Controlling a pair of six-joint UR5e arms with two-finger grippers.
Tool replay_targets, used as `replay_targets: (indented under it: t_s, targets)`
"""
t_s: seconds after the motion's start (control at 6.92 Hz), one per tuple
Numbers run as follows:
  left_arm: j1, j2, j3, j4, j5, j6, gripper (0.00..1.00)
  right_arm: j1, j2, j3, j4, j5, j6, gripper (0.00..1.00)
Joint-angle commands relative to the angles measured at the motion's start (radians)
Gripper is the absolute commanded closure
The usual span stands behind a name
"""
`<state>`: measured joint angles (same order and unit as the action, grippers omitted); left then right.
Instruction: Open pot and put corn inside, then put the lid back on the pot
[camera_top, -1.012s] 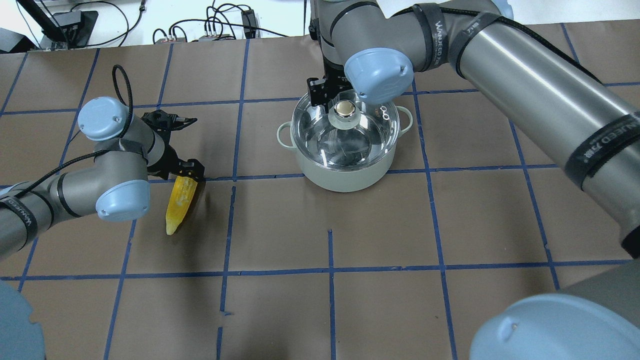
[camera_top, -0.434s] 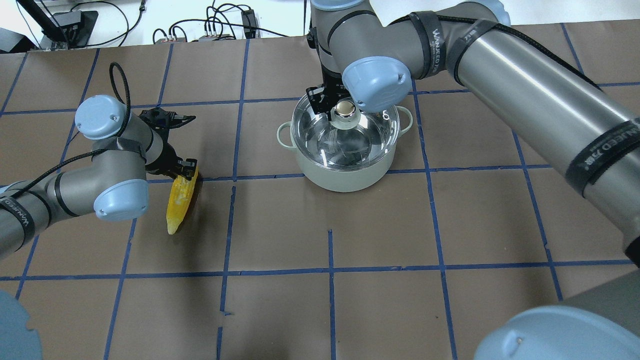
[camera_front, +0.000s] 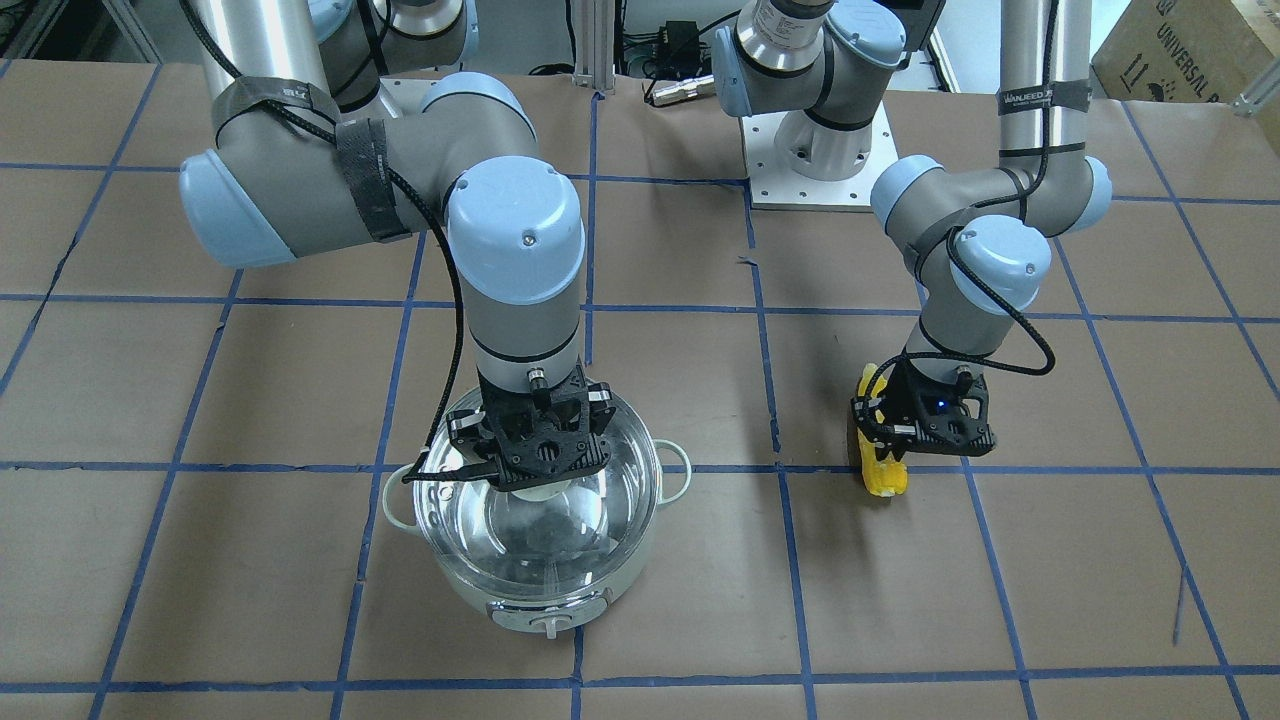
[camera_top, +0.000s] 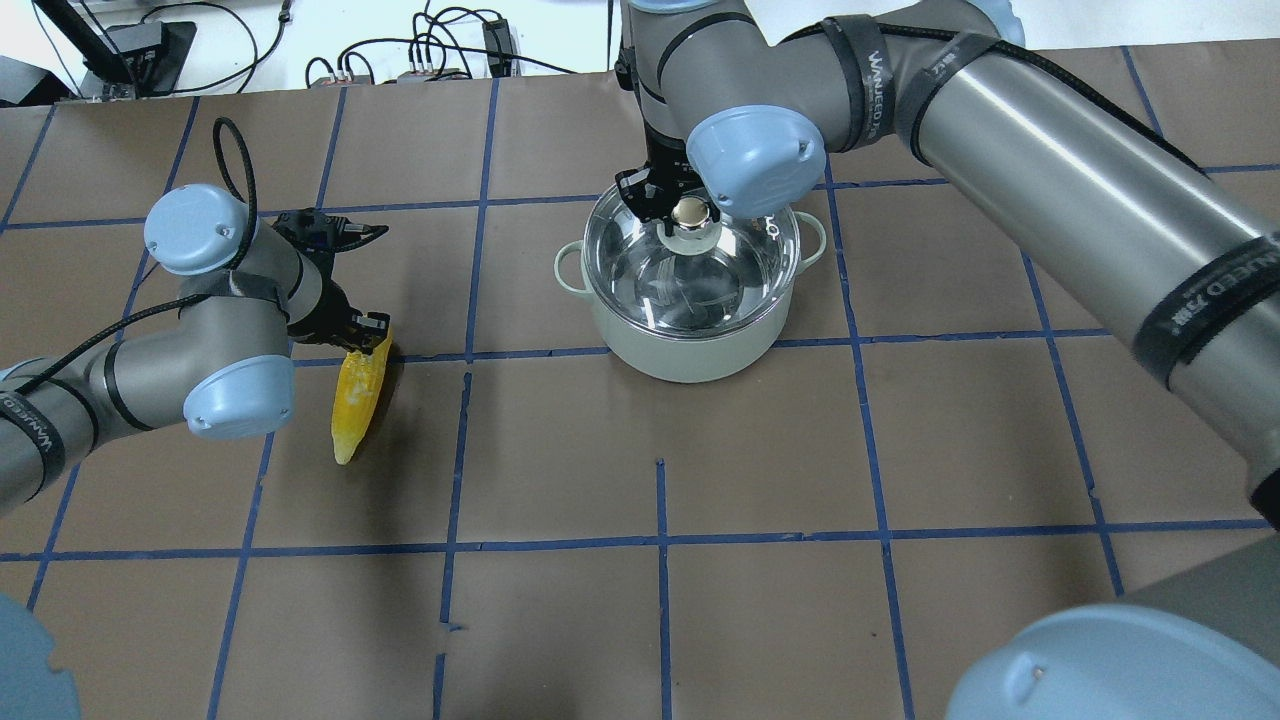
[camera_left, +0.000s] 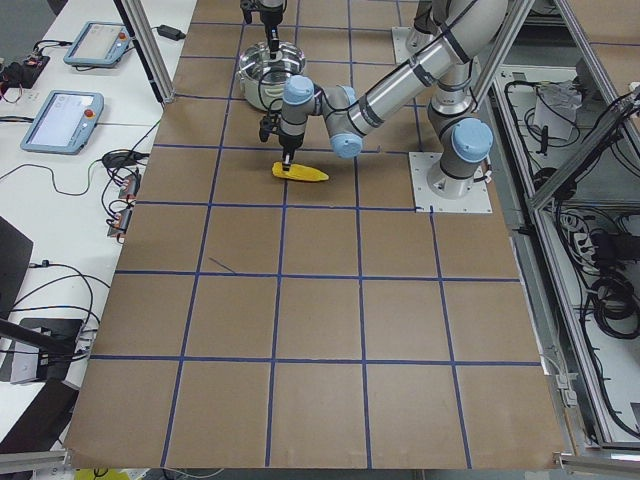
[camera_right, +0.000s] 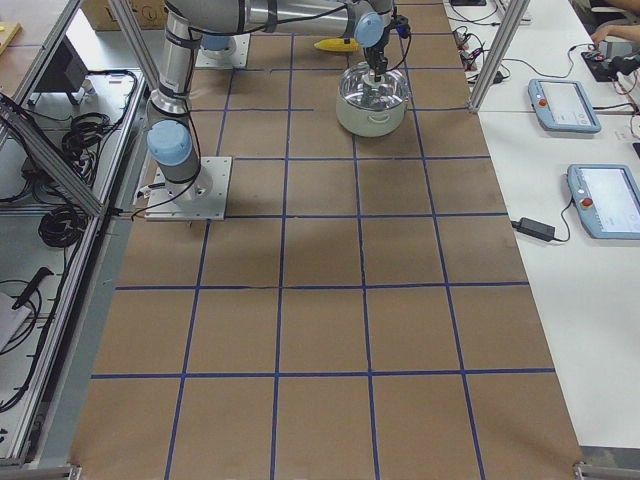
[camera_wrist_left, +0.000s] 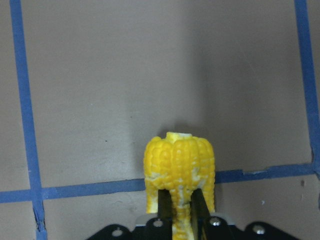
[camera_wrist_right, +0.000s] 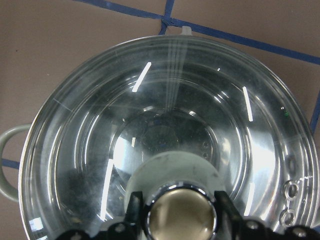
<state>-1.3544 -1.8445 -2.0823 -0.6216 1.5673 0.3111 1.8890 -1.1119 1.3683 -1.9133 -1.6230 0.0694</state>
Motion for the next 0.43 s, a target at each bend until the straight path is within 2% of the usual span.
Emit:
replay_targets:
  t_s: [0.0,0.29]
  targets:
    - [-0.002,0.008,-0.002,-0.003,0.010,-0.003,0.82,-0.020,0.000,-0.059,0.055,0.003,-0.013,0.73]
    - [-0.002,0.030,-0.002,-0.003,0.014,-0.009,0.82,-0.074,0.001,-0.193,0.188,0.005,-0.061,0.72]
